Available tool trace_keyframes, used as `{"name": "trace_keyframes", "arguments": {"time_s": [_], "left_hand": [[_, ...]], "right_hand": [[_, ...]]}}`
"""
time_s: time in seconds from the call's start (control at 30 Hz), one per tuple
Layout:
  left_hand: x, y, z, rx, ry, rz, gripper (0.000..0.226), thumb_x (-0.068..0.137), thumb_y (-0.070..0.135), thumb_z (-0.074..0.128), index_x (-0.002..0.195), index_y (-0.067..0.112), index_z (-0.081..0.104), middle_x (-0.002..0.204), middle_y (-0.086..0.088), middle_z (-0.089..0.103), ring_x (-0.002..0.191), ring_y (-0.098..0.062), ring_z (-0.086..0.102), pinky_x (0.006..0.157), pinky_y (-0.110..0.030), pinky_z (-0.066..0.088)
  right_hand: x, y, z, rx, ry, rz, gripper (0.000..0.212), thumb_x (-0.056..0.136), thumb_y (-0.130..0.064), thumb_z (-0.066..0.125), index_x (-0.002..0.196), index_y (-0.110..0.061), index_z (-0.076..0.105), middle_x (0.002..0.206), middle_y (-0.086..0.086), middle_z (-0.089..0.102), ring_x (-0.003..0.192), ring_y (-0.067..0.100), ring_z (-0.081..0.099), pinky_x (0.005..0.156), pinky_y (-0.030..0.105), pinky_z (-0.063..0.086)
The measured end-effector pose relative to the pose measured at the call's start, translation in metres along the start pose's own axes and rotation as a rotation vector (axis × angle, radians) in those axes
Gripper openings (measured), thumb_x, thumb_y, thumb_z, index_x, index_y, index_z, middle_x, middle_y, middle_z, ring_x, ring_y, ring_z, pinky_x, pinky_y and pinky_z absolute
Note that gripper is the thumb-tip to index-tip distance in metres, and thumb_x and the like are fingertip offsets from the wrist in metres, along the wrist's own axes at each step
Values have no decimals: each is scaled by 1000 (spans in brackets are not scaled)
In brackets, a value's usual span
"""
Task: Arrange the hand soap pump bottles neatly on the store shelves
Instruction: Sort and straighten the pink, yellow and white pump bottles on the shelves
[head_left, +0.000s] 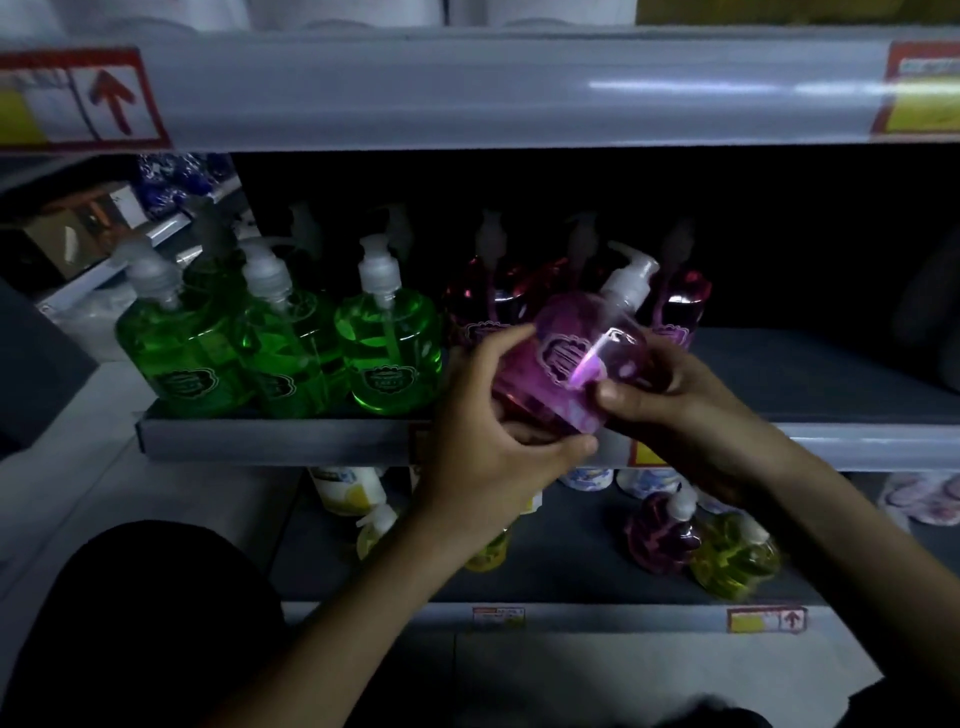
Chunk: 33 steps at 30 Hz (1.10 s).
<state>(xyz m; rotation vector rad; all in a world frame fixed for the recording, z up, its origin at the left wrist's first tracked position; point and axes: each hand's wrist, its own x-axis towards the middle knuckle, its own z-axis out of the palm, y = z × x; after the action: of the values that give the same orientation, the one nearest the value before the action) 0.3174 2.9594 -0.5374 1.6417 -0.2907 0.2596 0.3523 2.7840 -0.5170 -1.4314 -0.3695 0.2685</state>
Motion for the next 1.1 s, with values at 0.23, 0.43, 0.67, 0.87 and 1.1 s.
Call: {"name": "trace_keyframes", "arguments": {"time_s": [0.23, 0.43, 0.67, 0.87, 1.1], "left_hand": [[6, -5, -22, 480, 119, 299, 67, 75, 11, 71, 134, 27, 43, 130, 4, 39, 85, -6, 61, 67, -12, 50], [24, -1, -71, 814, 400, 305, 52, 84, 4, 53, 133, 20, 50, 132, -16, 36, 86, -12, 47, 66, -1, 37], [45, -1, -99, 1086, 91, 52, 52, 93, 45, 52, 142, 41, 35, 150, -10, 30, 127, -31, 43, 92, -36, 43], [51, 9, -102, 1161, 69, 131, 48, 91, 40, 59, 136, 35, 42, 125, -6, 46, 100, -26, 54, 72, -29, 36], [11, 6, -58, 987, 429, 395, 23, 90, 13, 56, 112, 9, 62, 118, -18, 51, 93, -4, 43, 69, -2, 33]], "right_hand": [[18, -8, 23, -361, 154, -329, 85, 59, -7, 89, 131, -16, 44, 124, 0, 61, 116, 15, 60, 95, 33, 52], [51, 8, 32, -614, 116, -393, 89, 57, -16, 91, 133, -19, 44, 127, -2, 54, 120, 13, 53, 99, 37, 47], [74, 18, 30, -745, 82, -254, 101, 53, -20, 91, 140, -34, 43, 125, 1, 42, 120, 8, 44, 104, 15, 37], [77, 20, 23, -727, 24, -214, 100, 53, -45, 84, 141, -38, 38, 134, -2, 47, 126, 14, 49, 106, 42, 44], [26, 7, 26, -914, 270, -338, 61, 83, -29, 68, 140, -24, 45, 133, -10, 55, 113, 2, 58, 95, 19, 47]]}}
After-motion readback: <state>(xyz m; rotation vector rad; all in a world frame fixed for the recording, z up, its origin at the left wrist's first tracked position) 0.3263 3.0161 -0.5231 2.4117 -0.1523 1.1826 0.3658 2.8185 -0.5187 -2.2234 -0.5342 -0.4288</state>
